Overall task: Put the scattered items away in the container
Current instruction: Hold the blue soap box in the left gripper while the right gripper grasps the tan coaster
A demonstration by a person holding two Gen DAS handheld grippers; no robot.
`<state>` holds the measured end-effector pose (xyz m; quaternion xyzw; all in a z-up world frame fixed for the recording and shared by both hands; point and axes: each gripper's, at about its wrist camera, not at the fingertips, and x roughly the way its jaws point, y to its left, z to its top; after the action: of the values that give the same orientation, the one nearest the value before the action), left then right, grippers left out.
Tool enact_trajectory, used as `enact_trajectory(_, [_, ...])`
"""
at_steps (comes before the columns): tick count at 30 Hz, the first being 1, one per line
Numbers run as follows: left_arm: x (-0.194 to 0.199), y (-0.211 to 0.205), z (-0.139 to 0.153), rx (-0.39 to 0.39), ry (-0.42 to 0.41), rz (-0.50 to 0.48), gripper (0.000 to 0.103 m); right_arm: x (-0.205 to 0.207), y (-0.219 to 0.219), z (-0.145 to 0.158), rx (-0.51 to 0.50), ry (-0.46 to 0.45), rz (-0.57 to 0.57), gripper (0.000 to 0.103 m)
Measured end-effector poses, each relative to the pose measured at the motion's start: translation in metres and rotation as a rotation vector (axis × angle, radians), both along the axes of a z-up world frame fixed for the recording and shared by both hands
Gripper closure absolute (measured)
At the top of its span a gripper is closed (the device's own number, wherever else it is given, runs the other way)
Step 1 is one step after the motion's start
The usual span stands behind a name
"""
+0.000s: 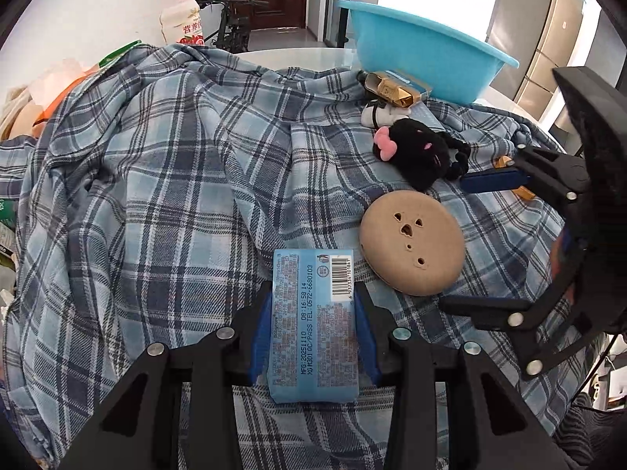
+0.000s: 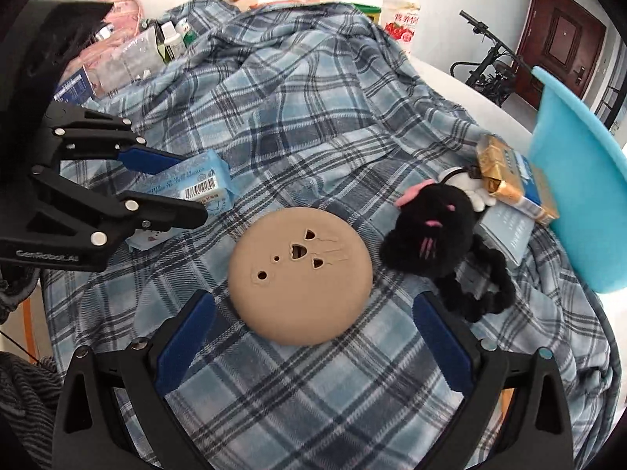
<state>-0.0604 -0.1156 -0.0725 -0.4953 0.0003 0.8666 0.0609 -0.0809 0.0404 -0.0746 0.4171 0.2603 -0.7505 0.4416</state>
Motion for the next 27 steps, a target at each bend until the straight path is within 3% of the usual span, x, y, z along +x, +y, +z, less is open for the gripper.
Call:
enact_trajectory(6, [-0.002,0.003,0.001,0.015,0.005,-0.016,0.062,-0.004,-0.008,-0.013,0.039,-0.002,-0.002,0.002])
enact_trajectory(10, [-0.003,0.003,0.001,0.021,0.000,-0.017,0.062,-0.012,-0.008,-0.015,0.007,-0.043,-0.034,0.001])
enact_trajectory(11, [-0.003,0.003,0.000,0.020,-0.001,-0.017,0.062,-0.012,-0.007,-0.014,-0.006,-0.053,-0.041,0.004])
enact_trajectory(13, [-0.003,0.003,0.001,0.019,-0.003,-0.020,0.062,-0.011,-0.003,-0.008,-0.027,-0.054,-0.053,0.026])
enact_trajectory(27, [-0.007,0.022,0.009,0.017,0.002,-0.066,0.062,0.000,0.046,0.007,-0.078,-0.131,-0.077,0.024])
